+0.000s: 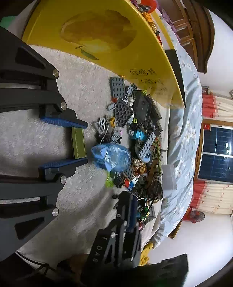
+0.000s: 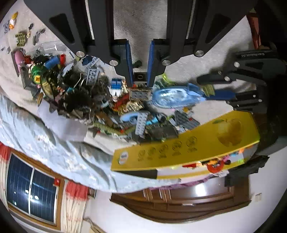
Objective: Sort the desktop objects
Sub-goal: 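Grasp the olive-green flat brick with left gripper while right grasps a small grey piece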
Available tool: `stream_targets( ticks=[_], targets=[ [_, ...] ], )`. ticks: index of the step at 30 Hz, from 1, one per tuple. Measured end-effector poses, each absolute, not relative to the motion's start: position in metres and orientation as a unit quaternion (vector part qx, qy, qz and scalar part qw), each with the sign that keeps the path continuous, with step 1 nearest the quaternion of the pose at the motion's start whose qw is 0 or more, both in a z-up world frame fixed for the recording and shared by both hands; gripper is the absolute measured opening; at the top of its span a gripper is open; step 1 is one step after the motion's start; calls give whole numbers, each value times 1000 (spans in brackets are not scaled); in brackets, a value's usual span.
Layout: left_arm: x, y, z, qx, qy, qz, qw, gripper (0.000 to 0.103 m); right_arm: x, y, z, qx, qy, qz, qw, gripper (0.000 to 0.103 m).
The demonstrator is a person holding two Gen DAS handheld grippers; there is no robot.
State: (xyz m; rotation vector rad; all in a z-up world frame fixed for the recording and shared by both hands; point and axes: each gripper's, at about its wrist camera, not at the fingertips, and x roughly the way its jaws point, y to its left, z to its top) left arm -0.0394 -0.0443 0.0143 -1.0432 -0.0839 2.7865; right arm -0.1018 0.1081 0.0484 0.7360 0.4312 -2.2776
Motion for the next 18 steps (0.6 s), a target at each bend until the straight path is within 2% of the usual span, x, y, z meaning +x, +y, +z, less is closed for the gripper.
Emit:
stream_targets(
  ticks=[6, 18],
  targets=[
    [-31, -36, 17, -347, -38, 932, 100, 33, -77, 106, 54, 270, 183, -871, 367, 14],
    [-13, -9, 14, -348, -9, 930, 121, 33, -58, 119, 22, 348, 173, -854, 346, 16]
  ],
)
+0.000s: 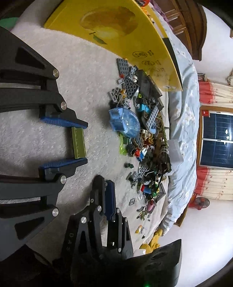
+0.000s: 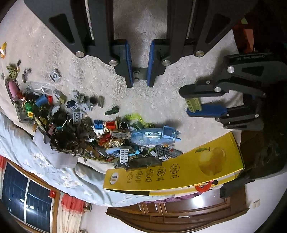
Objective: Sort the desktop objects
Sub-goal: 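Grasp the olive-green flat brick with left gripper while right grasps a small grey piece, then carry both held pieces over the yellow-sided box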
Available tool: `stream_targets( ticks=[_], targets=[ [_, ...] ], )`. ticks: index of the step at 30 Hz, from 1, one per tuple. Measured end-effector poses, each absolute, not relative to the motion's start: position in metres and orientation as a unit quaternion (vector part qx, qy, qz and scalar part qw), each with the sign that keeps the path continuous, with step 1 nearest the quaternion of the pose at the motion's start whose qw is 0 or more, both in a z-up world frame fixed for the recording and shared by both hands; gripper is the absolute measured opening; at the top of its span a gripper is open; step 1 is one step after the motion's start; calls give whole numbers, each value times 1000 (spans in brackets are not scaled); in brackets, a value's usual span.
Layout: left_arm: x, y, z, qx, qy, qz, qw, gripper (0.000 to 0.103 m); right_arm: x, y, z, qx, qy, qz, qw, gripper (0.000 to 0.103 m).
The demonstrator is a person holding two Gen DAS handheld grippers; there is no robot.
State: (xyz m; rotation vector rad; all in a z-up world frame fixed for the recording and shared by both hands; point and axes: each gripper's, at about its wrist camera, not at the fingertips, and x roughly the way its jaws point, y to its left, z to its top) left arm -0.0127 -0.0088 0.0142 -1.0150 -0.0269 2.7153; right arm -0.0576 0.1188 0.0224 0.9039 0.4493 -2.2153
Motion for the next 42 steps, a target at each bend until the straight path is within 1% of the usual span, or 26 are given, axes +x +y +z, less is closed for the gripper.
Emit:
stream_targets(
  ticks=[4, 8, 10, 11, 12, 14, 18, 22, 27, 34, 39, 42],
  targets=[
    [-14, -10, 10, -345, -17, 931, 116, 35, -60, 115, 19, 356, 181, -851, 340, 17],
    [-16, -1, 9, -341, 12, 933, 111, 37, -57, 111, 18, 352, 195, -853, 332, 17],
    [-17, -1, 10, -345, 17, 932, 112, 36, -53, 108, 18, 344, 207, -857, 324, 17],
    [-18, -2, 11, -347, 13, 931, 114, 33, -49, 106, 18, 336, 216, -860, 316, 14],
    [-18, -5, 13, -350, 5, 929, 116, 32, -45, 104, 20, 326, 228, -864, 310, 14],
    [-18, -7, 15, -351, 2, 929, 117, 32, -40, 102, 22, 314, 236, -868, 303, 14],
    [-17, 3, 22, -318, 39, 942, 95, 32, -46, 101, 31, 322, 216, -879, 278, 14],
    [-18, 0, 38, -292, 33, 953, 79, 32, -56, 104, 48, 324, 178, -895, 249, 14],
    [-17, -17, 61, -267, 12, 962, 58, 32, -58, 106, 71, 313, 137, -909, 238, 14],
    [-5, -37, 90, -218, 13, 975, 40, 32, -42, 78, 101, 257, 143, -921, 255, 14],
    [-6, -62, 94, -224, -32, 974, 1, 32, -41, 48, 113, 239, 142, -927, 251, 15],
    [-5, -74, 101, -214, -33, 976, -26, 32, -43, 30, 121, 218, 138, -931, 259, 15]
  ],
)
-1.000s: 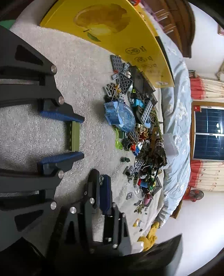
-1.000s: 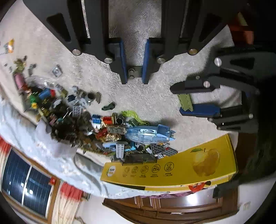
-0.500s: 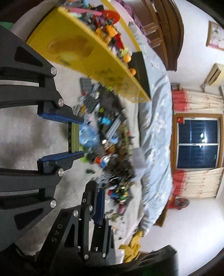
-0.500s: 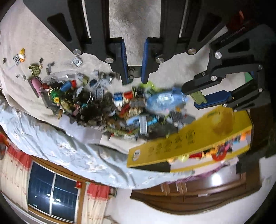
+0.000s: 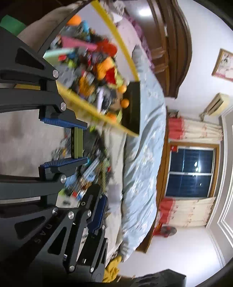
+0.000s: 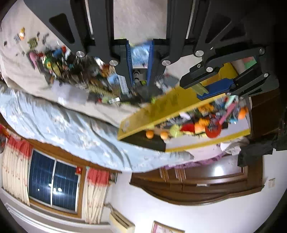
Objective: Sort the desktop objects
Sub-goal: 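Carry both held pieces over the yellow-sided box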
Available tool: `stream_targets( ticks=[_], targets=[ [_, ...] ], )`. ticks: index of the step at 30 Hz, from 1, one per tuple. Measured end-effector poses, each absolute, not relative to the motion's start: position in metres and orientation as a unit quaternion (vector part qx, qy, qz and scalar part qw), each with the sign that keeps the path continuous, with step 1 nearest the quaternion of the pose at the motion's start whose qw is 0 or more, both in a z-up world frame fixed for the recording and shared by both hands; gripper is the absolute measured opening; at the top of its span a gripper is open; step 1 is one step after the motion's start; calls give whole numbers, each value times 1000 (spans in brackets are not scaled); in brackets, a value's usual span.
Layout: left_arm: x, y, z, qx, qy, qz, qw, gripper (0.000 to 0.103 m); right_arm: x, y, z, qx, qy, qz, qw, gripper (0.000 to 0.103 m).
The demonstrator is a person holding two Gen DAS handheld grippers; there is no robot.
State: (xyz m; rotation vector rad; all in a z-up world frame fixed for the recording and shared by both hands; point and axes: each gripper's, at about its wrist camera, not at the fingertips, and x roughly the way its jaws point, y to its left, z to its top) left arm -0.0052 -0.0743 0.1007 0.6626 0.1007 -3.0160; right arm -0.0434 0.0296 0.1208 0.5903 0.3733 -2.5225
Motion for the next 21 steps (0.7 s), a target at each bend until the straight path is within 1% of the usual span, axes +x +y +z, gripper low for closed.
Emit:
stream_targets(
  ticks=[4, 7, 12, 16, 18, 20, 21],
  targets=[
    [4, -102, 112, 175, 30, -982, 70, 32, -33, 0, 134, 152, 164, -938, 266, 15],
    [11, -126, 117, 142, 21, -984, 105, 32, -35, -26, 140, 137, 149, -936, 287, 15],
    [12, -159, 121, 137, 23, -980, 139, 32, -43, -63, 142, 125, 125, -928, 328, 16],
    [3, -179, 112, 157, 20, -973, 167, 32, -58, -86, 133, 158, 111, -915, 355, 16],
    [-2, -193, 105, 184, 40, -969, 162, 32, -62, -100, 125, 167, 119, -913, 352, 16],
    [-14, -210, 97, 225, 79, -959, 155, 32, -67, -112, 117, 183, 133, -911, 345, 16],
    [-15, -213, 95, 230, 83, -956, 159, 32, -71, -117, 115, 194, 131, -908, 347, 16]
  ],
)
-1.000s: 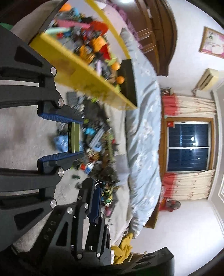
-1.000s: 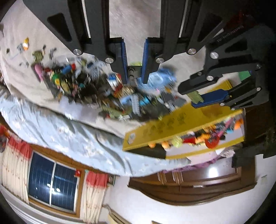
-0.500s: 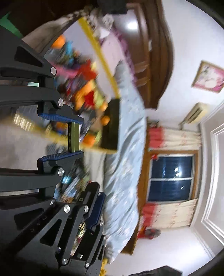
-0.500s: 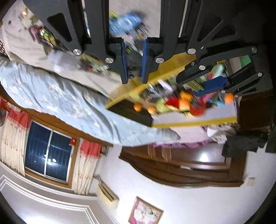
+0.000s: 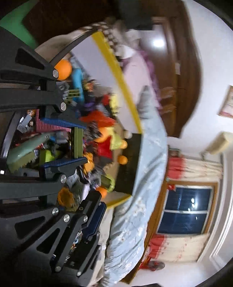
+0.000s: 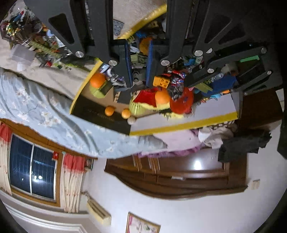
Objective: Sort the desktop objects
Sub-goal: 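Carry both held pieces over the yellow-sided box, then open both grippers to drop the pieces into the box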
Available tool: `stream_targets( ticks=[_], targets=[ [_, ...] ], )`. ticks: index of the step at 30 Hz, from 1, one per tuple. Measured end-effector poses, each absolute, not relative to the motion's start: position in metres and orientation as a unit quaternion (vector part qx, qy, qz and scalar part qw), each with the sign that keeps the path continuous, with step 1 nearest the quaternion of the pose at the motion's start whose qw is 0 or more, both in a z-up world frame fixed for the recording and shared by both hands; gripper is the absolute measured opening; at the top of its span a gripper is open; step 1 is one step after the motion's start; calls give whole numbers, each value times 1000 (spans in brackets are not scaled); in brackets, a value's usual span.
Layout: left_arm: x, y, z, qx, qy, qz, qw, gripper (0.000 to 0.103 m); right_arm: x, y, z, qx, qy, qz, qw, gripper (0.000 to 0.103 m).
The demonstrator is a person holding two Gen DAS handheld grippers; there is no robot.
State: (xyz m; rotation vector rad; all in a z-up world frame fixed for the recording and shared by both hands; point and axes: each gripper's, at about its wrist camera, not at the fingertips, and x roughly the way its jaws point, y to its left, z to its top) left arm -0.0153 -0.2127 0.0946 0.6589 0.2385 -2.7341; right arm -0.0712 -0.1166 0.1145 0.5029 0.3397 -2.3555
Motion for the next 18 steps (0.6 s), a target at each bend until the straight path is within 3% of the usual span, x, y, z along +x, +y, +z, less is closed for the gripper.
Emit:
stream_targets(
  ticks=[6, 13, 18],
  targets=[
    [-42, -211, 81, 303, 29, -932, 195, 32, -105, -132, 87, 279, 130, -875, 373, 16],
    [-49, -212, 78, 327, 19, -924, 198, 32, -109, -139, 79, 290, 166, -863, 378, 16],
    [-41, -210, 82, 287, 4, -928, 236, 33, -104, -131, 79, 259, 129, -880, 378, 21]
  ],
)
